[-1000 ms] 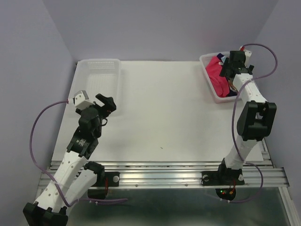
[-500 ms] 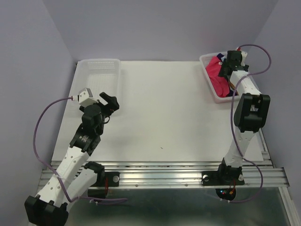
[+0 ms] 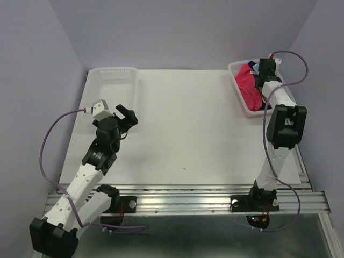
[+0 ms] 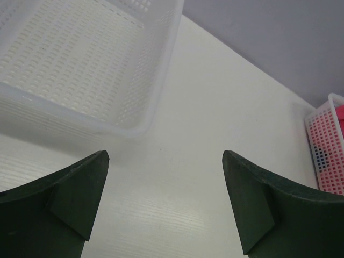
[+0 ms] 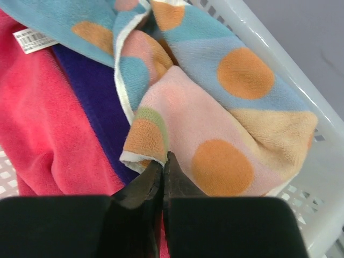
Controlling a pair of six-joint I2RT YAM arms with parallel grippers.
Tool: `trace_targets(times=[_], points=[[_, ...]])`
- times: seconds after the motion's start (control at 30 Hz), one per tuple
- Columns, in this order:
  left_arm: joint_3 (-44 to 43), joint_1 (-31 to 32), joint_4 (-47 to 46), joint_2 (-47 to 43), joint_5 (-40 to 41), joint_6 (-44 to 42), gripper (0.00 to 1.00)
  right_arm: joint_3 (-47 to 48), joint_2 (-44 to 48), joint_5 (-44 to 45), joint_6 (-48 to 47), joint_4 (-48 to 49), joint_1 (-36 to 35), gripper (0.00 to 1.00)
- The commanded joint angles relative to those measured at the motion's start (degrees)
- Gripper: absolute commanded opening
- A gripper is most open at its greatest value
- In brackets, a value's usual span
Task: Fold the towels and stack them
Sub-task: Grab crumpled towel, then move the towel to the center of the board
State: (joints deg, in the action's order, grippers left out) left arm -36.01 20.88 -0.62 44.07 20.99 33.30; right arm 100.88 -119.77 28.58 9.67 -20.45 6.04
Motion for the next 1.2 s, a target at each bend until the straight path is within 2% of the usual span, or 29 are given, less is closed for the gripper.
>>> trace_targets(times=[0.0, 0.17, 0.33, 0.4, 0.47, 0.57, 0.6, 0.63, 0.8, 0.97, 1.07, 1.1, 1.17], points=[[-1.0, 0.0, -2.5, 0.2, 0.0, -0.9, 0.99, 1.3, 2.6, -3.2, -1.9, 5.5, 0.5, 0.0], [-0.9, 0.0, -2.5, -1.0, -0.7, -1.0, 0.99, -0.1, 9.5, -3.4, -2.6, 6.4, 0.5, 0.01], [-0.6, -0.1, -2.6, -2.8, -1.9, -0.3, 0.99, -3.8, 24.3, -12.8, -0.7, 8.4, 0.2, 0.01], [-0.5, -0.1, -2.5, -3.6, -2.7, -0.1, 0.99, -3.6, 27.6, -15.2, -0.4, 7.5, -0.7, 0.01], [-0.2, -0.1, -2.5, -4.5, -3.3, 0.4, 0.99, -0.7, 30.7, -15.7, -1.4, 4.3, -4.4, 0.01], [0.1, -0.1, -2.4, -5.6, -4.3, 1.2, 0.99, 5.7, 32.7, -15.0, -5.5, -0.5, -15.5, 0.01], [0.1, -0.1, -2.4, -5.9, -4.7, 1.3, 0.99, 7.2, 32.8, -15.1, -5.5, -1.4, -15.5, 0.01], [0.2, -0.1, -2.4, -6.5, -4.9, 1.7, 0.99, 10.5, 33.0, -17.7, -5.7, -2.9, -19.0, 0.01], [0.0, -0.1, -1.3, -8.1, -5.7, 2.8, 0.99, 20.1, 30.9, -31.2, -2.5, -5.3, -26.3, 0.01], [-0.5, -0.1, 0.4, -9.6, -6.1, 4.1, 0.99, 26.0, 27.7, -40.7, 1.0, -6.4, -29.0, 0.01], [-0.2, -0.1, 1.8, -10.1, -5.6, 4.8, 0.99, 18.9, 31.5, -40.4, 3.3, -4.6, -29.0, 0.01], [0.1, -0.1, 2.0, -10.5, -5.1, 5.2, 0.99, 9.7, 33.4, -39.1, 4.4, -1.1, -29.0, 0.01], [0.2, -0.1, 2.4, -10.4, -4.6, 5.6, 0.99, 0.0, 40.4, -31.5, 6.1, 1.4, -29.0, 0.03]])
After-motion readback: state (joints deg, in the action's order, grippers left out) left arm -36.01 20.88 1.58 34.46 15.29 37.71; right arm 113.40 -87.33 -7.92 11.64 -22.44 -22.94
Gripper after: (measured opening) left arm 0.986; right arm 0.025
